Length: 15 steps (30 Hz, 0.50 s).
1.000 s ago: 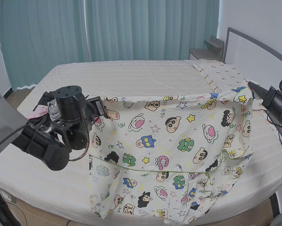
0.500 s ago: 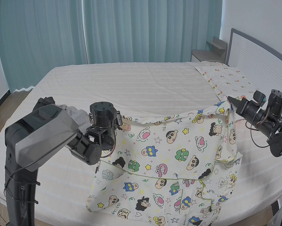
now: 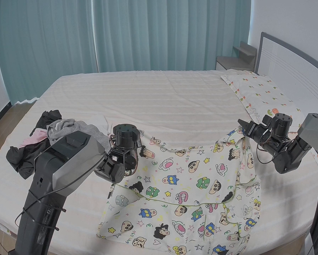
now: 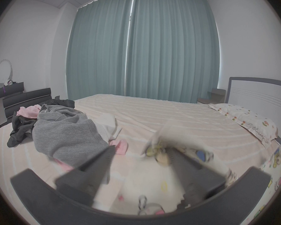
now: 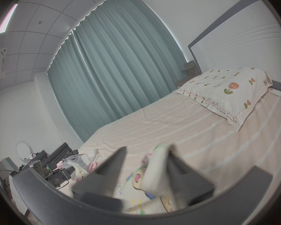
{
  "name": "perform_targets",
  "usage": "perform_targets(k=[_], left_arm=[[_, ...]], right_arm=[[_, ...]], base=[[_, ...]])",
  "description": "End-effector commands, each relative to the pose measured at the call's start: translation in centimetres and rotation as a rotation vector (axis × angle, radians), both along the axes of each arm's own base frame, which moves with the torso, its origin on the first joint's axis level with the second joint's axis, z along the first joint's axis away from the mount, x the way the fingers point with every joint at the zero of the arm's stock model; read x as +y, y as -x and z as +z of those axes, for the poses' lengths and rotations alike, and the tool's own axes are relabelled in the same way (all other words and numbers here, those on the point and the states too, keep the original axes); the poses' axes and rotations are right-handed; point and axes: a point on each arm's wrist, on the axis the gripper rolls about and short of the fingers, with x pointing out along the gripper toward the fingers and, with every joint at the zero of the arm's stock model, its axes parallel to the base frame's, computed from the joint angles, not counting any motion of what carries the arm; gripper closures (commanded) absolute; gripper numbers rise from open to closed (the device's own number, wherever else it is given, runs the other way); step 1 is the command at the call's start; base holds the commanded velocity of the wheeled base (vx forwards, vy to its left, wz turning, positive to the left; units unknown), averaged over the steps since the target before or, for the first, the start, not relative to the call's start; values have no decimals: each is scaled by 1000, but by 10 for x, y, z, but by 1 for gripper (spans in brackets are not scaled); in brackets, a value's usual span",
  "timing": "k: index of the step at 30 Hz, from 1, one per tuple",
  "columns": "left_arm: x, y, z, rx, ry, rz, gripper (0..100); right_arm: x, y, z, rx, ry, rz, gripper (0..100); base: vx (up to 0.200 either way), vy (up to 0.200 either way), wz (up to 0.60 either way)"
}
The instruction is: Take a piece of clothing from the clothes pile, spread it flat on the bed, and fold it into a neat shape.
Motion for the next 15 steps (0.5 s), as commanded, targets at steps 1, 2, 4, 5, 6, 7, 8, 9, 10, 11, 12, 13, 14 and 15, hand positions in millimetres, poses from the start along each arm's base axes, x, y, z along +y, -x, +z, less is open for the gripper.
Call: perform_targets(k=[1, 2, 4, 5, 6, 7, 8, 9, 10, 11, 12, 13, 14, 15], left_arm=[[15, -20, -41, 39, -19, 66, 0], [15, -21, -40, 38, -18, 67, 0], [23, -25, -35, 25, -12, 86, 0], [25, -26, -35, 23, -11, 89, 0], [29, -28, -32, 15, -8, 98, 0], [32, -30, -30, 9, -5, 105, 0], [35, -31, -28, 5, -3, 111, 0], [36, -31, -23, -2, -1, 115, 0], [37, -31, -21, -5, 2, 117, 0], [39, -30, -14, -11, 7, 122, 0], [39, -30, -14, -11, 7, 122, 0], [42, -25, -1, -19, 22, 128, 0], [42, -25, -1, -16, 21, 126, 0], [44, -18, 11, -14, 32, 129, 0]], right_arm=[[2, -40, -56, 43, -61, -124, 0], [2, -41, -56, 40, -71, -137, 0], [-4, -47, -54, 24, -113, -190, 0], [-5, -48, -54, 22, -121, -194, 0], [-11, -51, -50, 5, -154, -213, 0], [-11, -54, -48, -4, -183, -219, 0], [-13, -54, -50, 8, -210, -231, 0], [-14, -54, -51, 15, -219, -246, 0], [-15, -54, -51, 18, -219, -256, 0], [-19, -54, -52, 23, -223, -289, 0], [-19, -54, -52, 23, -223, -289, 0], [-27, -54, -49, 16, -227, -321, 0], [-28, -53, -49, 18, -228, -323, 0], [-34, -51, -44, 14, -255, -336, 0]], base=[[0, 0, 0], [0, 0, 0], [0, 0, 0], [0, 0, 0], [0, 0, 0], [0, 0, 0], [0, 0, 0], [0, 0, 0], [0, 0, 0], [0, 0, 0], [0, 0, 0], [0, 0, 0], [0, 0, 0], [0, 0, 0]])
